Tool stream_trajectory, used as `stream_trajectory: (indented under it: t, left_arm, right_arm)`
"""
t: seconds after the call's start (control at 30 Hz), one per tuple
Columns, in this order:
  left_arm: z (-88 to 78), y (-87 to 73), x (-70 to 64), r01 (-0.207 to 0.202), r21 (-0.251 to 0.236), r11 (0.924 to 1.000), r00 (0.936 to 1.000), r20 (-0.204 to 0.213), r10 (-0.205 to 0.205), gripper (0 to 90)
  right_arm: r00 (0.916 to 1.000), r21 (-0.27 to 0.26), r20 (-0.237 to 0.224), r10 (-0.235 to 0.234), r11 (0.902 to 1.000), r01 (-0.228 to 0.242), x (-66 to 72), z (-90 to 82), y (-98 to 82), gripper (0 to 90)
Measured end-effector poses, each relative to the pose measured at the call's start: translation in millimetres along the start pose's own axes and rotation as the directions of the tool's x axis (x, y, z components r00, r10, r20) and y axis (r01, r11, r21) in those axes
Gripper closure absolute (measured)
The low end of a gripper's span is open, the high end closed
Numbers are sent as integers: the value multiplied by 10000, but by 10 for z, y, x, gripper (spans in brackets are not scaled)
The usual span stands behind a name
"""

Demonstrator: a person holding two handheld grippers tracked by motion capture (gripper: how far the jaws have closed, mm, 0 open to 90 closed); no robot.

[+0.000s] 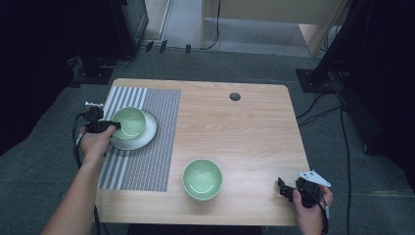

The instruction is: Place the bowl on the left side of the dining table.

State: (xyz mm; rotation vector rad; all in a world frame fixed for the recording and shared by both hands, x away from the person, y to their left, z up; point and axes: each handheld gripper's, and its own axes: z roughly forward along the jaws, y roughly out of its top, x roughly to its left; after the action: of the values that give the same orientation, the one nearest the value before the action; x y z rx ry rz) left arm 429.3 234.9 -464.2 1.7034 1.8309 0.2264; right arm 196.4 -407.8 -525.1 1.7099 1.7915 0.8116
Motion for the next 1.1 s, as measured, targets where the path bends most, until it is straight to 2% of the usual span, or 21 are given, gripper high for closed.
stream_trajectory:
  t: [0.03, 0.1, 0.2, 0.37, 0.43, 0.47, 0.5, 0.53, 0.6, 0.63, 0.67, 0.73, 0.77, 0.8, 0.83, 0.87, 0.9, 0.93, 0.97, 1.0, 1.1]
  left_arm:
    - [0, 0, 0, 0, 0, 10000, 10000, 0, 0, 839]
    - [24, 15, -29, 87, 222, 9997, 9996, -262, -81, 838]
    - [49, 8, -19, 148, 350, 9993, 9995, -299, -138, 835]
    - [46, -14, -11, 129, 264, 9996, 9993, -345, -120, 837]
    - [38, -19, -16, 30, 364, 9993, 9995, -327, -18, 833]
    - [34, -20, -17, -98, 444, 9990, 9999, -124, 104, 818]
    - [34, -20, -17, -98, 444, 9990, 9999, -124, 104, 775]
    - [28, -22, -21, -163, 375, 9992, 9999, 46, 161, 775]
    - [1, -26, -51, -435, -16, 9991, 9991, 29, 435, 619]
    - [-12, -25, -59, -418, -116, 9991, 9991, -101, 417, 533]
    - [-52, -21, -62, -293, -494, 9983, 9995, -112, 288, 372]
    - [-64, -22, -64, -291, -471, 9985, 9995, -173, 283, 213]
    - [-89, -46, -87, -638, -558, 9964, 9970, -478, 612, 152]
    - [-89, -46, -87, -638, -558, 9964, 9970, -478, 612, 98]
    - [-94, -75, -126, -1041, -454, 9935, 9856, -1382, 970, 71]
    - [-105, -86, -141, -1079, -507, 9929, 9799, -1739, 976, 71]
    - [-105, -86, -141, -1079, -507, 9929, 9799, -1739, 976, 71]
    - [-147, -109, -127, -957, -907, 9913, 9893, -1191, 846, 70]
    - [-147, -109, -127, -957, -907, 9913, 9893, -1191, 846, 70]
    - [-184, -129, -128, -988, -1305, 9865, 9892, -1208, 830, 70]
    - [-214, -149, -144, -1224, -1513, 9809, 9886, -1058, 1071, 69]
  right_arm:
    - [10000, 0, 0, 0, 10000, 0, 0, 0, 0, 136]
    - [10000, 1, -1, 1, 10000, -1, 0, 0, 0, 136]
    - [10000, 0, 0, -3, 10000, 3, 0, 0, 0, 136]
    - [10000, 0, 0, -2, 10000, 2, 0, 0, 0, 136]
    - [10000, 1, 0, -1, 10000, 1, 0, 0, 0, 136]
    - [10000, 1, -1, -3, 10000, 3, 0, 0, 0, 136]
    - [10000, 1, -1, -3, 10000, 3, 0, 0, 0, 136]
    - [10000, 0, 0, -4, 10000, 4, 0, 0, 0, 136]
    - [10000, 0, 1, -1, 10000, 1, 0, 0, 0, 136]
    - [10000, 1, 0, -1, 10000, 1, 0, 0, 0, 136]
    - [10000, -2, 1, -4, 10000, 4, 0, 0, 0, 136]
    - [10000, 0, 1, -4, 10000, 4, 0, 0, 0, 136]
    - [10000, 0, 1, -3, 10000, 3, 0, 0, 0, 136]
    - [10000, 0, 1, -3, 10000, 3, 0, 0, 0, 136]
    - [10000, 0, 0, -3, 10000, 3, 0, 0, 0, 136]
    - [10000, -1, 0, -2, 10000, 2, 0, 0, 0, 136]
    - [10000, -1, 0, -2, 10000, 2, 0, 0, 0, 136]
    - [10000, 0, 1, -2, 10000, 2, 0, 0, 0, 136]
    - [10000, -2, 0, -2, 10000, 2, 0, 0, 0, 136]
    - [10000, -1, 0, -3, 10000, 3, 0, 0, 0, 136]
    - [10000, 1, 1, 0, 10000, 0, 0, 0, 0, 136]
